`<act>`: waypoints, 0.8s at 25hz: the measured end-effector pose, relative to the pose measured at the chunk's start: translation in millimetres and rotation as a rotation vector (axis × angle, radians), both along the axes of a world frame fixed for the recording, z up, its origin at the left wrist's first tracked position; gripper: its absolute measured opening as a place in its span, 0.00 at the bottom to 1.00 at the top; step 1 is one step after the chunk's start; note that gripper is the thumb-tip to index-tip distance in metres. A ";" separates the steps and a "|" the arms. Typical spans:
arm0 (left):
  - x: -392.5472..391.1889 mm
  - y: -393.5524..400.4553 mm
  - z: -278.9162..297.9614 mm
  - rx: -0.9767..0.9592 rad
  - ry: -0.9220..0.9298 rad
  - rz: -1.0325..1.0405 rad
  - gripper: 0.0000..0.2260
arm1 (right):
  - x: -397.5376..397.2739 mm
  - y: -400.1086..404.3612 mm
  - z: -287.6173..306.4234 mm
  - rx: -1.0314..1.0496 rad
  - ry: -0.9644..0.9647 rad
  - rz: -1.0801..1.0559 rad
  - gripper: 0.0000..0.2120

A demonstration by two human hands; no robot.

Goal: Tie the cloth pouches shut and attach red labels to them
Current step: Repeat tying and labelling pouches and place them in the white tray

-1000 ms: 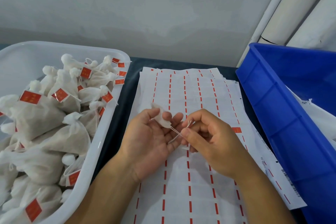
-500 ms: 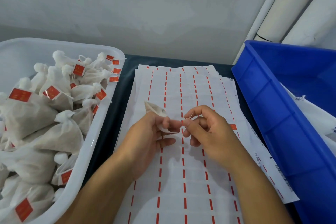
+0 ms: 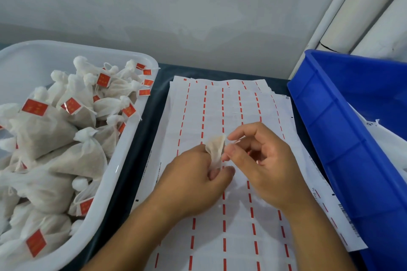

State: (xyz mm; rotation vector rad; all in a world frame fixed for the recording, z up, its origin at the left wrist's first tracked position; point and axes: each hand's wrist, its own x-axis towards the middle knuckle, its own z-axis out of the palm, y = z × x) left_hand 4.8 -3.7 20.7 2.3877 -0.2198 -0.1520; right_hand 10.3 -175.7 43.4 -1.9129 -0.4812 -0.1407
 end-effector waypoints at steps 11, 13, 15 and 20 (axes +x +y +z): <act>-7.3 -1.6 2.2 -0.044 -0.209 -0.176 0.16 | -1.4 2.2 -4.1 -0.259 -0.312 -0.086 0.11; -7.6 -1.1 1.9 -0.093 -0.139 -0.208 0.22 | -0.3 -0.1 -2.7 -0.202 -0.183 -0.038 0.12; -6.3 -0.2 2.6 -0.155 -0.051 -0.219 0.26 | 0.9 -2.6 -1.5 -0.184 -0.086 -0.017 0.13; -2.4 2.2 5.7 -0.306 0.063 -0.164 0.20 | 2.2 -3.8 -0.9 -0.118 -0.043 -0.015 0.11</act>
